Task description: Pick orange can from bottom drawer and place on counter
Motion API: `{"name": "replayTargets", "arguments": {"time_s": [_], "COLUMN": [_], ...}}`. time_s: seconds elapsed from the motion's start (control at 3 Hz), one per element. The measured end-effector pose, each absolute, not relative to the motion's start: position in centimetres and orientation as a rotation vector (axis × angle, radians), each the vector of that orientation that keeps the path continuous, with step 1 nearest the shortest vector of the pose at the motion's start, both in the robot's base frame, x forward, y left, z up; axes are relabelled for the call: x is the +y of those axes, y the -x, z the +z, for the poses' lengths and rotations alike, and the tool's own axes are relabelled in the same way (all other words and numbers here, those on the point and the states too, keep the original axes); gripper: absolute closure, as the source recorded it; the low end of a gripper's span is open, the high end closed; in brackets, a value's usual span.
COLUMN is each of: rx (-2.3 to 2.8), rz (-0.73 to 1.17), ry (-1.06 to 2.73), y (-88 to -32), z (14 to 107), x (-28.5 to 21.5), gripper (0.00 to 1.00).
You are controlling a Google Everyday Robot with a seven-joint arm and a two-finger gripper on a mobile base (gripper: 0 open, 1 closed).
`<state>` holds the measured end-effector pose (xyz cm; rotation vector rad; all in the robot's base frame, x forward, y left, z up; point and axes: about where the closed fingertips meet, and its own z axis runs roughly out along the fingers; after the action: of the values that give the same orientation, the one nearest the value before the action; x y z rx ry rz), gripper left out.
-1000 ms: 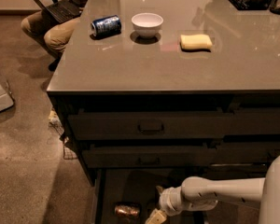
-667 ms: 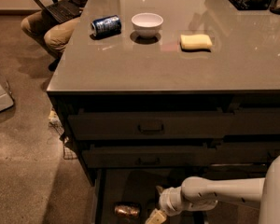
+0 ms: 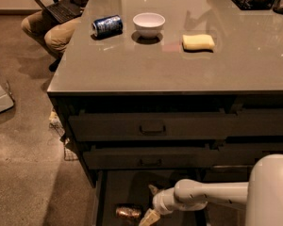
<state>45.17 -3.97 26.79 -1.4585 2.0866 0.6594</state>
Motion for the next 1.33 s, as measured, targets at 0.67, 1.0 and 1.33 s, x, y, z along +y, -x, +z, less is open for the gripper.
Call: {"name": "replayTargets", "arguments": {"time_s": [0.67, 1.0, 1.33], "rx": [2.003, 2.003, 2.015], "rz": [0.706, 0.72, 0.731], "ry": [1.574, 1.614, 1.606], "y": [-46.6, -46.8, -47.3], "z": [22.1, 19.7, 17.0], "x": [0.1, 1.9, 3.2], "gripper": [0.0, 0.0, 0.0]}}
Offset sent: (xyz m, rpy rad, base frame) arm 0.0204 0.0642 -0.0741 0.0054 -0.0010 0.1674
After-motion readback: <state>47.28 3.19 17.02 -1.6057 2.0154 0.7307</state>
